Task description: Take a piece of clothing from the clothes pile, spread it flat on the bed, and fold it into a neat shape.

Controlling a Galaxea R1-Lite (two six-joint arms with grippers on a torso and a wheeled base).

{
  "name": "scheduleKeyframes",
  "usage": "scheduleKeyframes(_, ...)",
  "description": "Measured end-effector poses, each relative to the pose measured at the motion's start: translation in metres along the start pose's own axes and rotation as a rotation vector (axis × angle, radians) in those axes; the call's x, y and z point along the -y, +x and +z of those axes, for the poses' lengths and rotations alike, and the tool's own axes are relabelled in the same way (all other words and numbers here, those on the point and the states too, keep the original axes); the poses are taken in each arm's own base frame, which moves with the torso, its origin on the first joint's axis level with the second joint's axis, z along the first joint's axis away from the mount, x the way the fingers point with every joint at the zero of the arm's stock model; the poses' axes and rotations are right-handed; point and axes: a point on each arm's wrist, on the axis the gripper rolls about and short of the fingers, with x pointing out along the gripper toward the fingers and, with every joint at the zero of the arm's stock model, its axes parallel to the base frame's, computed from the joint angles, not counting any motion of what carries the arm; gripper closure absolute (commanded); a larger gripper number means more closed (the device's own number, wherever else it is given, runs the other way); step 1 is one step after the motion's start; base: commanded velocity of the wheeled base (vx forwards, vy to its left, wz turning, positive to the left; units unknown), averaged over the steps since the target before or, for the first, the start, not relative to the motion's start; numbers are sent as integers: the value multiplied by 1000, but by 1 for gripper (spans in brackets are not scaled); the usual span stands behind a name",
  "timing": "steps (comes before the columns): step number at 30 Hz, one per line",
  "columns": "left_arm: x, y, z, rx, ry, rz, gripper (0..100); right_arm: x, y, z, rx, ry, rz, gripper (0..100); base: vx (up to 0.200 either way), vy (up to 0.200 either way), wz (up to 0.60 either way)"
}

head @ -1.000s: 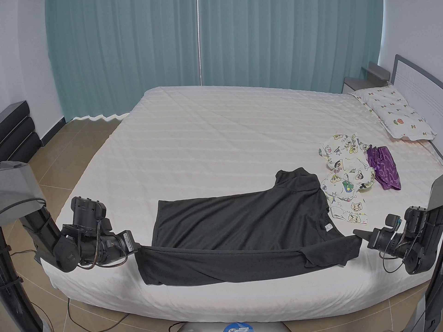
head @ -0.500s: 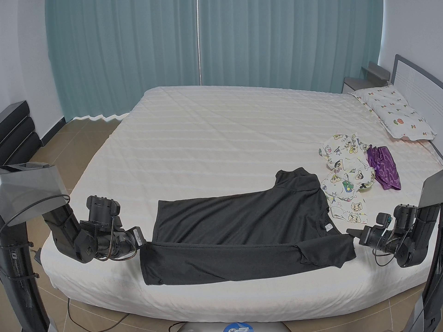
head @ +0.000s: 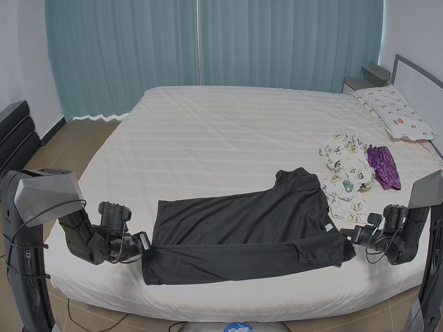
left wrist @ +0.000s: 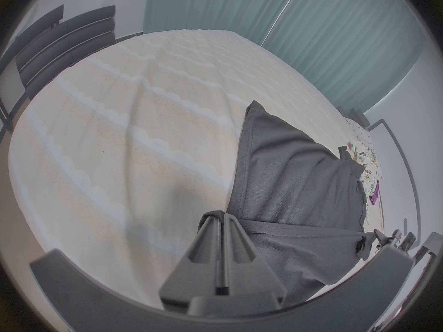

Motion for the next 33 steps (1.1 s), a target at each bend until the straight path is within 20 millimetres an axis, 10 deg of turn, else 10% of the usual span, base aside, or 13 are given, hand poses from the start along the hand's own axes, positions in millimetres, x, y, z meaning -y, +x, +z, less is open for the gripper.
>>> scheduleKeyframes(5, 2, 4, -3, 11, 11, 30, 100, 2, 5, -1, -17, 8, -2, 100, 0, 0, 0)
scheduleKeyframes(6, 2, 5, -3, 12, 12, 34, 0, 3, 6, 0, -18, 10, -3, 100, 0, 0, 0)
scheduleKeyframes(7, 3, 6, -4, 13, 14, 39, 0, 3, 6, -1, -21, 11, -4, 100, 0, 0, 0)
scheduleKeyframes(8, 3, 7, -4, 13, 16, 41, 0, 3, 7, -1, -24, 12, -5, 0, 0, 0, 0)
scheduleKeyframes(33, 2, -11, 2, -41, -245, -135, 0, -14, -11, 33, 81, 500, 69, 0, 0, 0, 0)
